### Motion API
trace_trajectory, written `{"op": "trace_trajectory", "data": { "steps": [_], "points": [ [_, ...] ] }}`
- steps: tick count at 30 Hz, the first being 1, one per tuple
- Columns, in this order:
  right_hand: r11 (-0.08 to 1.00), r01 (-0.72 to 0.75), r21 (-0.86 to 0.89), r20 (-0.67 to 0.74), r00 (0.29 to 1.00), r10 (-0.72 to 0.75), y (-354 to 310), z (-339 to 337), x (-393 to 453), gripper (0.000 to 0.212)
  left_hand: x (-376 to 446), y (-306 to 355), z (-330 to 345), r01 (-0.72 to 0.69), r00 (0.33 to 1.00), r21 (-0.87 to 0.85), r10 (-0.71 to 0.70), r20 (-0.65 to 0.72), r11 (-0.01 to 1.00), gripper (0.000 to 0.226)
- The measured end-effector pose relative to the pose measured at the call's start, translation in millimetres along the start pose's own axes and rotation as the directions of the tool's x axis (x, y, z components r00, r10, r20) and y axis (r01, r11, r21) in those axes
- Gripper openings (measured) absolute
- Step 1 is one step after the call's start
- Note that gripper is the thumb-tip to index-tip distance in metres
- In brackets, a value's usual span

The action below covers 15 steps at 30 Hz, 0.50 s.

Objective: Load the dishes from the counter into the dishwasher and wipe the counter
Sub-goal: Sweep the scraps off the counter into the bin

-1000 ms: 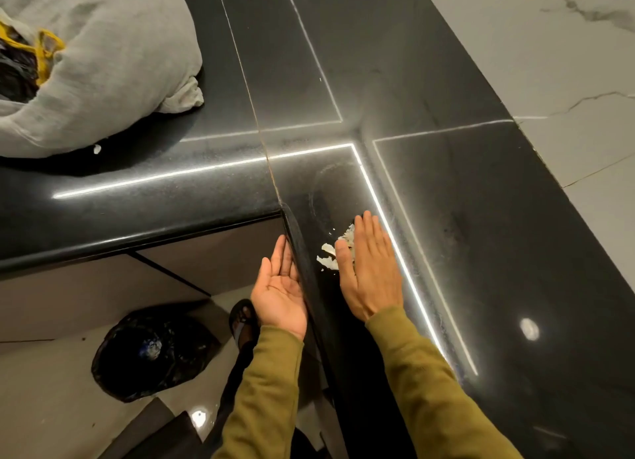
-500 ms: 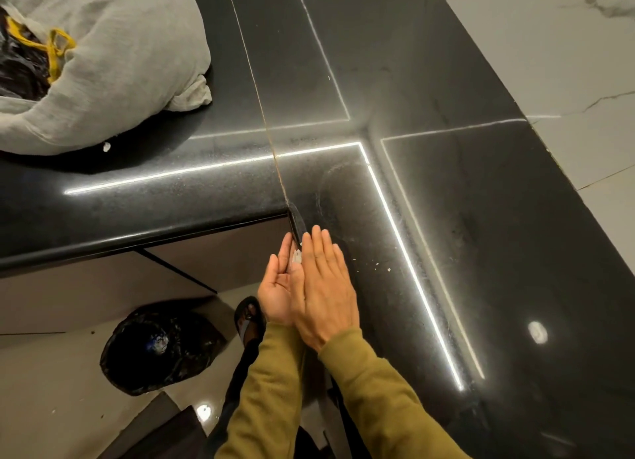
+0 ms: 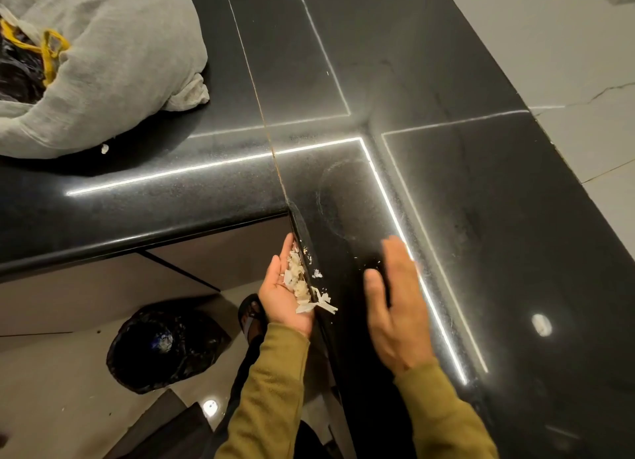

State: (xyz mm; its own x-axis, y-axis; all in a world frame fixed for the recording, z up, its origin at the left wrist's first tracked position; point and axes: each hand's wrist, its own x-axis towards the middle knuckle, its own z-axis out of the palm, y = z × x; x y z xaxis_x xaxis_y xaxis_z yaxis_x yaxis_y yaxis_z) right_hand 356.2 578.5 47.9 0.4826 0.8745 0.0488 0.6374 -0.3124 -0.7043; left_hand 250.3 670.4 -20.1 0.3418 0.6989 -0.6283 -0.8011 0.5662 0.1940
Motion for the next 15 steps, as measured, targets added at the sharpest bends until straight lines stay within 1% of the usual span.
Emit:
{"op": "trace_trajectory", "data": {
  "steps": [1,2,3,4,5,6,7,10,13,15],
  "points": [
    [0.986,-0.111,-0.127,-0.021,0.994,0.109,14.1,-9.4,-1.7,0.072,0.3,-0.6,-0.6,-0.006,1.0,0.007,0.006,-0.008,1.0,0.047],
    [0.94,-0.203,-0.276,0.007,0.977,0.214,24.6,-17.9,-3.4,0.081,-1.1,1.1,0.8,-0.018,1.0,0.045,0.018,-0.009,0.999,0.047],
    [0.875,-0.248,-0.415,0.019,0.959,0.281,37.2,-24.0,-7.7,0.087,-3.3,1.5,1.0,-0.023,1.0,0.038,0.023,-0.007,0.999,0.048],
    [0.826,-0.211,-0.523,0.05,0.96,0.277,41.0,-23.4,-8.4,0.091,-3.9,1.2,1.6,-0.034,0.999,0.051,0.036,-0.031,0.998,0.048],
    [0.791,-0.169,-0.589,0.078,0.961,0.264,37.0,-17.7,-7.3,0.094,-5.7,2.2,3.4,-0.034,0.999,0.054,0.035,-0.027,0.998,0.048],
    [0.786,-0.117,-0.607,0.114,0.966,0.233,27.3,-8.1,-6.4,0.096,-6.5,2.3,4.5,-0.029,0.999,0.044,0.03,-0.028,0.999,0.047],
    [0.806,-0.062,-0.589,0.161,0.968,0.192,15.4,3.9,-4.4,0.097,-8.3,2.4,6.7,-0.016,1.0,0.021,0.016,-0.022,1.0,0.047],
    [0.822,0.095,-0.561,0.282,0.956,0.082,-16.2,34.8,-2.2,0.1,-9.1,3.1,5.7,0.006,1.0,0.042,-0.005,-0.031,0.999,0.049],
    [0.837,0.22,-0.501,0.412,0.911,0.008,-35.9,56.3,-3.3,0.096,-11.3,4.5,5.4,0.041,0.998,0.021,-0.04,-0.039,0.999,0.049],
    [0.87,0.249,-0.427,0.446,0.894,-0.037,-39.0,54.8,-1.3,0.089,-9.5,4.1,4.3,0.047,0.998,0.019,-0.046,-0.042,0.999,0.048]
  ]
}}
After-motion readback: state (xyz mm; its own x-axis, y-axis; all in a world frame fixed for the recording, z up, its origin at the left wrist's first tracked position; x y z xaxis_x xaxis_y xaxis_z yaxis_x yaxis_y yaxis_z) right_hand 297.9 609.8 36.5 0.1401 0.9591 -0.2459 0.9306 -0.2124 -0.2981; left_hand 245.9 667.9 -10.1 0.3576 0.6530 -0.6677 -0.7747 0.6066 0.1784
